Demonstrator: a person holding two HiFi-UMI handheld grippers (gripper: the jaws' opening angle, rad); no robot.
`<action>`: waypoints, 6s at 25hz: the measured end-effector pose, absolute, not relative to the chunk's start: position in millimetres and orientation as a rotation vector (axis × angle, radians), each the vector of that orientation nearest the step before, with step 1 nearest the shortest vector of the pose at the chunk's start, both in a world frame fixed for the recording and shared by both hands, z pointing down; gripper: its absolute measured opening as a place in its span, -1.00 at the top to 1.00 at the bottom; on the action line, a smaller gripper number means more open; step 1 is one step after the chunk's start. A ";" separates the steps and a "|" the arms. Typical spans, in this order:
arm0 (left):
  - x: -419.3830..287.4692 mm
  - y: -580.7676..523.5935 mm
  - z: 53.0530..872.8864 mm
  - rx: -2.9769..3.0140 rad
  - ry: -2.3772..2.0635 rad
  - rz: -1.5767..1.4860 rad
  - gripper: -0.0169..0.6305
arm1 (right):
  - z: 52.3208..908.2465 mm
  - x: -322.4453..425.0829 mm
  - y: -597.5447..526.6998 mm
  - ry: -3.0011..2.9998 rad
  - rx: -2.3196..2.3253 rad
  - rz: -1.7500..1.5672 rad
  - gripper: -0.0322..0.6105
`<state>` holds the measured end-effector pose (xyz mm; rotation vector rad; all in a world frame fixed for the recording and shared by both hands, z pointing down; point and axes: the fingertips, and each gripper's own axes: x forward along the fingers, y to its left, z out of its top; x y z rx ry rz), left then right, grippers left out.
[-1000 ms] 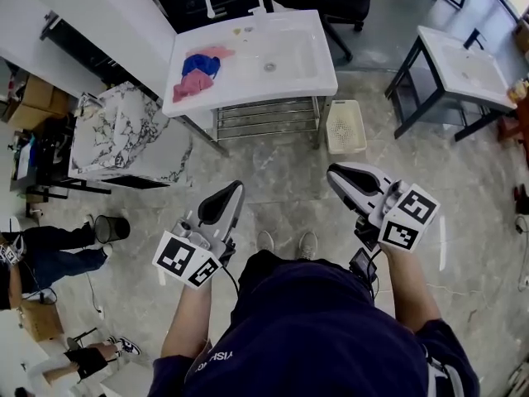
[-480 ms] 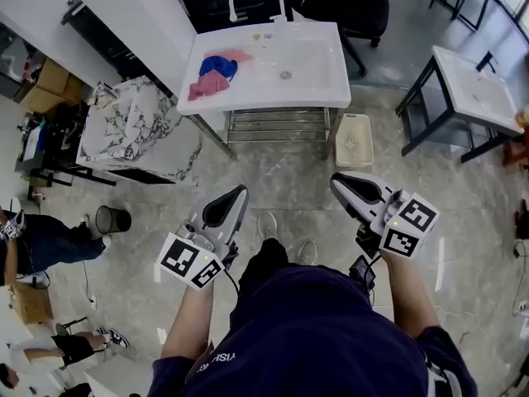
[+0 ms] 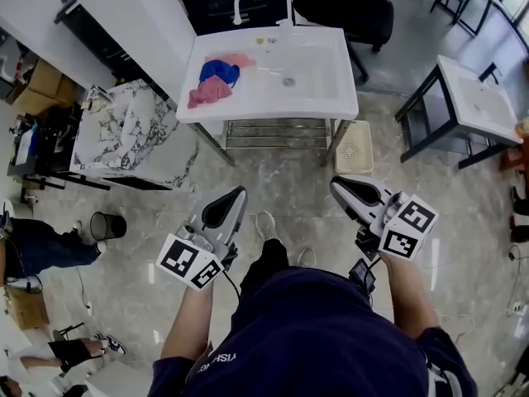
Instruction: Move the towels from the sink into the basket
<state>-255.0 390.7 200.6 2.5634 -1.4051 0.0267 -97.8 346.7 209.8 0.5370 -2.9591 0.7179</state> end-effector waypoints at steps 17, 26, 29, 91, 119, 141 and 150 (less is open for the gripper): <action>-373.8 248.9 208.5 2.635 -1.272 0.019 0.94 | 209.7 -224.1 219.9 -2.929 0.684 0.719 0.87; -407.1 200.8 205.1 2.669 -1.235 0.021 0.94 | 208.6 -252.4 178.3 -2.929 0.759 0.728 0.87; -412.8 187.5 204.3 2.674 -1.223 0.015 0.94 | 210.0 -259.7 165.8 -2.925 0.764 0.735 0.87; -383.0 -52.3 244.9 2.484 -1.395 0.093 0.94 | 263.5 -254.8 -89.5 -2.883 0.512 0.849 0.87; -540.9 -21.0 310.1 2.374 -1.398 0.202 0.94 | 339.0 -450.6 -75.6 -2.727 0.330 0.889 0.87; -592.5 9.5 331.8 2.285 -1.432 0.196 0.94 | 428.4 -533.1 -39.9 -2.532 0.178 0.819 0.39; -611.4 18.2 340.0 2.250 -1.450 0.187 0.94 | 477.1 -553.5 -24.0 -2.398 0.157 0.761 0.15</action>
